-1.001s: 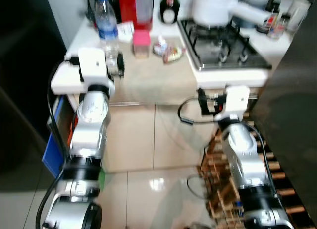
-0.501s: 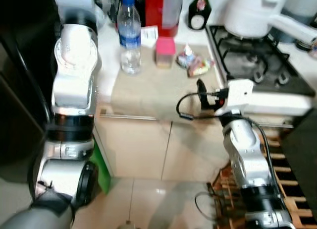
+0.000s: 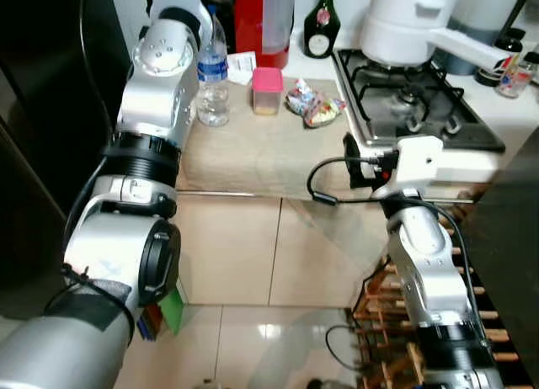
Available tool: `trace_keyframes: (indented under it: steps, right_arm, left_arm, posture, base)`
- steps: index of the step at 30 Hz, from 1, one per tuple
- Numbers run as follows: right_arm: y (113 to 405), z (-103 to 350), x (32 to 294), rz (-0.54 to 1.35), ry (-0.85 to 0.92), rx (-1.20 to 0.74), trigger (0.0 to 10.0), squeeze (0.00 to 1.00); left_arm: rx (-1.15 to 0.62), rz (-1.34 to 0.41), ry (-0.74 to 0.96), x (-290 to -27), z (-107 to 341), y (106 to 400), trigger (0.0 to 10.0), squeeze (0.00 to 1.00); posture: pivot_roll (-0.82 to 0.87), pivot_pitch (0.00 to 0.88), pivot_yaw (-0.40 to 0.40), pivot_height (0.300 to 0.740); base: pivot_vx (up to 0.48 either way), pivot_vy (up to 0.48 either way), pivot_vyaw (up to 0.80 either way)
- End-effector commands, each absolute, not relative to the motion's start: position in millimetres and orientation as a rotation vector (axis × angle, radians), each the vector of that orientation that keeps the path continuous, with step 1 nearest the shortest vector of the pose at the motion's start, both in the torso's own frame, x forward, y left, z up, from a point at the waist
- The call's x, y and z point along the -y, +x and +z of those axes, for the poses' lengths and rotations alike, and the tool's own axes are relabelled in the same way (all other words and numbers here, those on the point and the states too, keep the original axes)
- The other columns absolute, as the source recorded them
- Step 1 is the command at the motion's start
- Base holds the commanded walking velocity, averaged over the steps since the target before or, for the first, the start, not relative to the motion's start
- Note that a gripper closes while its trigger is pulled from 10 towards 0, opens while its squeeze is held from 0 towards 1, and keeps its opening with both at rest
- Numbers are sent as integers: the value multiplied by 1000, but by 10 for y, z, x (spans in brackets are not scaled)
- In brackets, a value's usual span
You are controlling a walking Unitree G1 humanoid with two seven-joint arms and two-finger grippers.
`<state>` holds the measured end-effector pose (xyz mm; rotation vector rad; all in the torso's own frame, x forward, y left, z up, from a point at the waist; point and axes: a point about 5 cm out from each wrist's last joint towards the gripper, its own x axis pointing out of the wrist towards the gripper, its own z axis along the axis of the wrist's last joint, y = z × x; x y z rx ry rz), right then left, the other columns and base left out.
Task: Restocking fridge
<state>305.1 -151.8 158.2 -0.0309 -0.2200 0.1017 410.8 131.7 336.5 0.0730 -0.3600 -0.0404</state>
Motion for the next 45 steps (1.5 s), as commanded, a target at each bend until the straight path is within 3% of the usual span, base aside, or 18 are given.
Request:
trace_keyframes:
  steps: [1, 8, 18, 27, 34, 45]
  right_arm:
    - [3023, 1626, 1576, 79, -45, 225, 10000, 0]
    - [2848, 1578, 1660, 68, -69, 184, 10000, 0]
    - [2579, 1504, 1720, 78, -98, 111, 10000, 0]
    - [2417, 1508, 1780, 74, -118, 63, 10000, 0]
    - [2309, 1500, 1786, 65, -120, 34, 10000, 0]
    - [2256, 1487, 1772, 68, -115, 3, 10000, 0]
  left_arm:
    - [386, -37, 72, -1292, 3471, 4118, 10000, 0]
    - [365, 3, 95, -1295, 3484, 4189, 10000, 0]
    - [374, 140, 164, -1534, 3538, 4217, 10000, 0]
    - [319, 164, 106, -1644, 3465, 4249, 10000, 0]
    - [293, 118, 40, -1572, 3377, 4269, 10000, 0]
    - [181, 114, 75, -1535, 3087, 4299, 10000, 0]
  posture:
    - [-97, 0, 20, 740]
    - [-143, 0, 8, 740]
    - [-187, 0, -13, 740]
    - [-218, 0, -10, 740]
    - [-232, 26, -8, 740]
    - [-236, 52, -3, 740]
  base:
    - [0, 0, 0]
    - [0, 0, 0]
    - [0, 0, 0]
    - [0, 0, 0]
    - [0, 0, 0]
    - [0, 0, 0]
